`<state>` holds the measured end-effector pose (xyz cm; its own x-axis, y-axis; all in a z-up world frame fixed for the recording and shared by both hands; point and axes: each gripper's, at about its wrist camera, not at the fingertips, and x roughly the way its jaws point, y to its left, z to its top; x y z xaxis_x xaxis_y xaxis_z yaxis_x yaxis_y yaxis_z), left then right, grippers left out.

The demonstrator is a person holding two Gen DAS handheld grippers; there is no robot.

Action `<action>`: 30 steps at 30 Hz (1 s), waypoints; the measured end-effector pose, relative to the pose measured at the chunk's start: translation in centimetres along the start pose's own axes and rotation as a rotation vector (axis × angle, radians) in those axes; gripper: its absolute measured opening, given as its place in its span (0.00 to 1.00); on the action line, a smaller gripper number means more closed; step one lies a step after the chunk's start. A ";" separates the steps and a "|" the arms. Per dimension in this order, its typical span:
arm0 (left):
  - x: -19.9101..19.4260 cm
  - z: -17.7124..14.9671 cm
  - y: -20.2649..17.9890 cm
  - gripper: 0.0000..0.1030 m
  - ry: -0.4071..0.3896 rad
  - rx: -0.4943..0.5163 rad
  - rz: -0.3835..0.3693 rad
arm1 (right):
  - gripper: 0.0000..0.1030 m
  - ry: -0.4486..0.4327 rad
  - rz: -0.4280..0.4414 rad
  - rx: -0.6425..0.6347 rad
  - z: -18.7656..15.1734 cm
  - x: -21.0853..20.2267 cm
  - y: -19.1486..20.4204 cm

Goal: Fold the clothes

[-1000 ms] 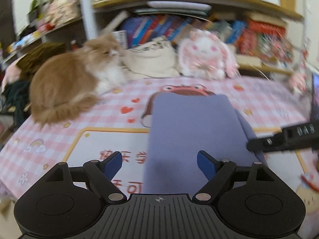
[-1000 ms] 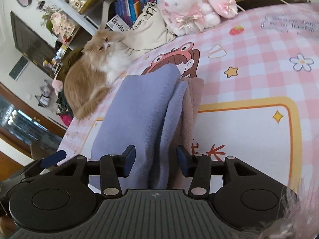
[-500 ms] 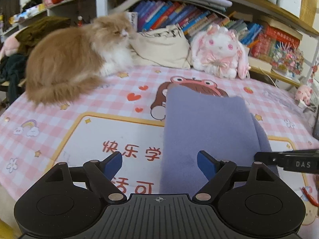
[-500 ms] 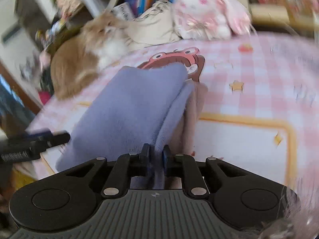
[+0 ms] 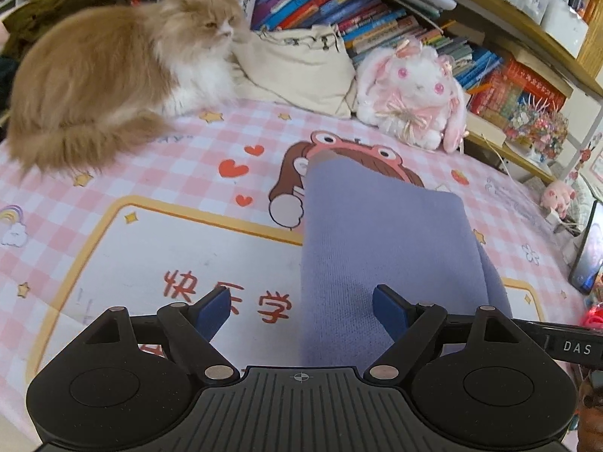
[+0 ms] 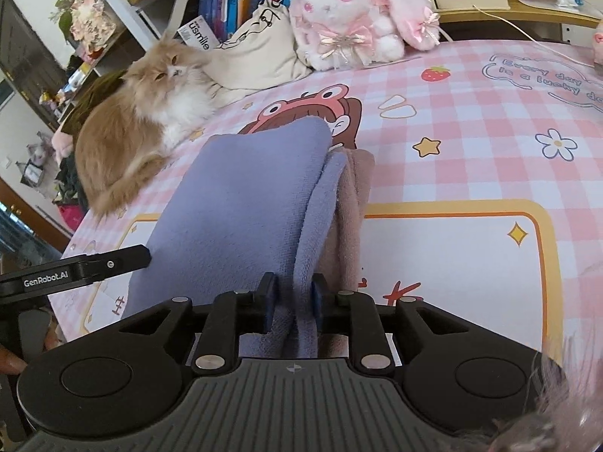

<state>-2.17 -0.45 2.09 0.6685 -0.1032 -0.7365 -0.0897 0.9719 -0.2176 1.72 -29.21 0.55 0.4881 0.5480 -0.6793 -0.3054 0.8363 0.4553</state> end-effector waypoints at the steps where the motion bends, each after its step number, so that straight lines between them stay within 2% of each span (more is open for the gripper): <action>1: 0.2 0.1 0.1 0.82 0.008 -0.009 -0.010 | 0.20 -0.001 -0.002 0.004 0.0 0.0 0.0; 3: 0.7 0.3 0.3 0.82 0.024 -0.028 -0.029 | 0.25 -0.006 -0.012 0.012 0.0 -0.1 0.1; 4: 1.0 0.4 0.4 0.82 0.032 -0.037 -0.038 | 0.34 -0.011 -0.023 0.017 0.0 -0.2 0.1; 8: 1.6 0.6 1.3 0.82 0.060 -0.101 -0.083 | 0.55 -0.031 -0.037 0.062 0.2 -0.8 -0.1; 10: 1.9 0.6 1.8 0.82 0.071 -0.136 -0.105 | 0.60 -0.046 -0.081 0.084 0.3 -1.2 -0.2; 13: 2.3 0.7 2.3 0.82 0.083 -0.169 -0.133 | 0.61 -0.046 -0.088 0.139 0.4 -1.4 -1.1; 15: 2.6 0.7 2.5 0.82 0.094 -0.183 -0.152 | 0.61 -0.009 -0.081 0.193 0.4 -0.9 -1.9; 17: 2.9 0.9 2.7 0.81 0.107 -0.197 -0.174 | 0.61 0.035 -0.053 0.244 0.2 -0.2 -2.5; 20: 3.8 1.0 3.1 0.77 0.141 -0.245 -0.220 | 0.60 0.047 -0.010 0.283 0.1 0.1 -2.8; 21: 4.1 1.0 3.4 0.74 0.155 -0.272 -0.240 | 0.58 0.051 0.003 0.288 0.1 0.2 -2.9; 22: 4.4 0.9 3.5 0.73 0.162 -0.296 -0.256 | 0.49 0.060 0.017 0.291 0.1 0.4 -2.9; 23: 4.5 0.9 3.6 0.68 0.168 -0.320 -0.271 | 0.44 0.070 0.032 0.297 0.1 0.6 -2.9; 24: 4.8 0.9 3.6 0.62 0.176 -0.333 -0.289 | 0.44 0.071 0.039 0.301 0.1 0.7 -2.8; 25: 5.0 0.8 3.6 0.61 0.183 -0.348 -0.298 | 0.41 0.067 0.034 0.295 0.1 0.8 -2.7; 26: 4.9 0.8 3.4 0.60 0.179 -0.338 -0.294 | 0.40 0.065 0.031 0.283 0.2 0.8 -2.5; 28: 4.7 0.8 2.9 0.54 0.168 -0.313 -0.284 | 0.30 0.048 0.027 0.251 0.3 0.7 -2.1; 30: 4.1 0.9 2.0 0.47 0.148 -0.254 -0.268 | 0.27 0.015 -0.001 0.166 0.3 0.3 -1.1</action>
<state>1.05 1.28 -0.83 0.5807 -0.3934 -0.7128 -0.1186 0.8253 -0.5521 2.41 -29.98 0.05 0.4755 0.5481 -0.6881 -0.1647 0.8238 0.5424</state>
